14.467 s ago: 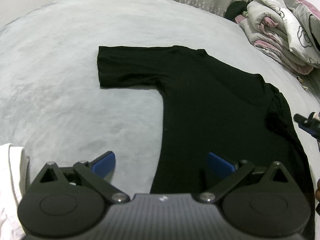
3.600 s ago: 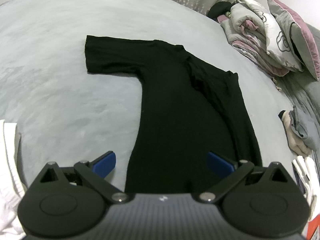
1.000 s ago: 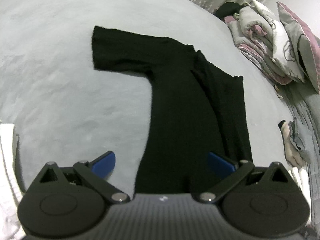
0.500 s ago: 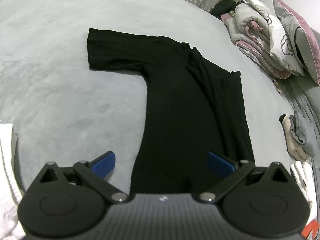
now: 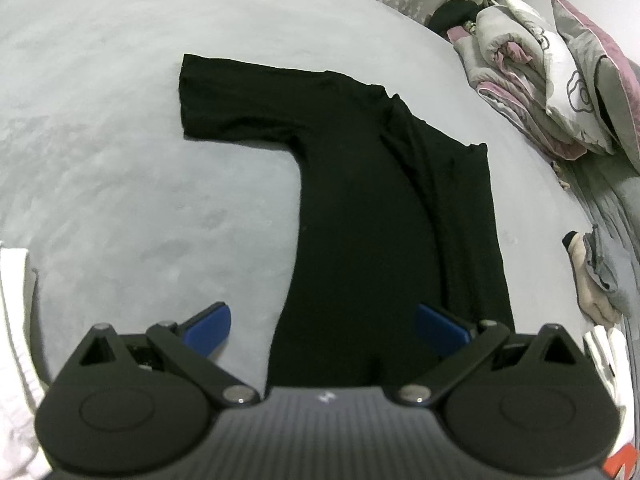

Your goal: Fold clothes

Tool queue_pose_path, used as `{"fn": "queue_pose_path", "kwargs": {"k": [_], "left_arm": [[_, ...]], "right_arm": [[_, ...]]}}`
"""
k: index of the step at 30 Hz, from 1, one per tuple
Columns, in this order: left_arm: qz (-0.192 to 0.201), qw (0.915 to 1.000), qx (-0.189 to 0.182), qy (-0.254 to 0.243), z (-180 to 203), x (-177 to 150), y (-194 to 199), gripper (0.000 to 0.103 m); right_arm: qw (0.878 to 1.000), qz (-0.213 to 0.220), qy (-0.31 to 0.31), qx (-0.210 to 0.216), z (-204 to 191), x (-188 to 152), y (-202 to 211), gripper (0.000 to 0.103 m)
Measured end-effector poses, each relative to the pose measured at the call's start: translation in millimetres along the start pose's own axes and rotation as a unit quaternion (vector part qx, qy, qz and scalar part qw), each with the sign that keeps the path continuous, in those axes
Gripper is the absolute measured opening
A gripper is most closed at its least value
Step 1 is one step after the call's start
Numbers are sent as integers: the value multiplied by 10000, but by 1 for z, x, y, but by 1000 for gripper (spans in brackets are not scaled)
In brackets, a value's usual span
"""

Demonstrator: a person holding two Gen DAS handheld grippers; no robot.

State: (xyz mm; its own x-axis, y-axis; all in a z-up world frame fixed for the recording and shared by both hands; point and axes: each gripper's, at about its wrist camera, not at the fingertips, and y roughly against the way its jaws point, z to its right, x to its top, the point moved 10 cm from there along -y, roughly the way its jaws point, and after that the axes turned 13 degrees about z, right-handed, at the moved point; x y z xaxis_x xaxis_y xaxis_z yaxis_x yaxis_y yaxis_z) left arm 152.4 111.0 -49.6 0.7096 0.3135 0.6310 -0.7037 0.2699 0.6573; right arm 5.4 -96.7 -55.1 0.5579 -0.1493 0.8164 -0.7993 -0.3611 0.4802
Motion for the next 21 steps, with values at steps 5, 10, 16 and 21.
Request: {"fn": "queue_pose_path", "kwargs": {"k": [5, 10, 16, 21], "left_arm": [[-1, 10000, -17, 17, 0, 1, 0, 102], [1, 10000, -33, -2, 2, 0, 0, 102], [10, 10000, -21, -55, 4, -1, 1, 102], [12, 10000, -13, -61, 3, -2, 2, 102]], "right_arm": [[9992, 226, 272, 180, -15, 7, 35, 44], [9920, 34, 1183, 428, -36, -17, 68, 44], [9842, -272, 1716, 336, -41, -51, 75, 5], [9940, -134, 878, 633, -49, -49, 84, 5]]}}
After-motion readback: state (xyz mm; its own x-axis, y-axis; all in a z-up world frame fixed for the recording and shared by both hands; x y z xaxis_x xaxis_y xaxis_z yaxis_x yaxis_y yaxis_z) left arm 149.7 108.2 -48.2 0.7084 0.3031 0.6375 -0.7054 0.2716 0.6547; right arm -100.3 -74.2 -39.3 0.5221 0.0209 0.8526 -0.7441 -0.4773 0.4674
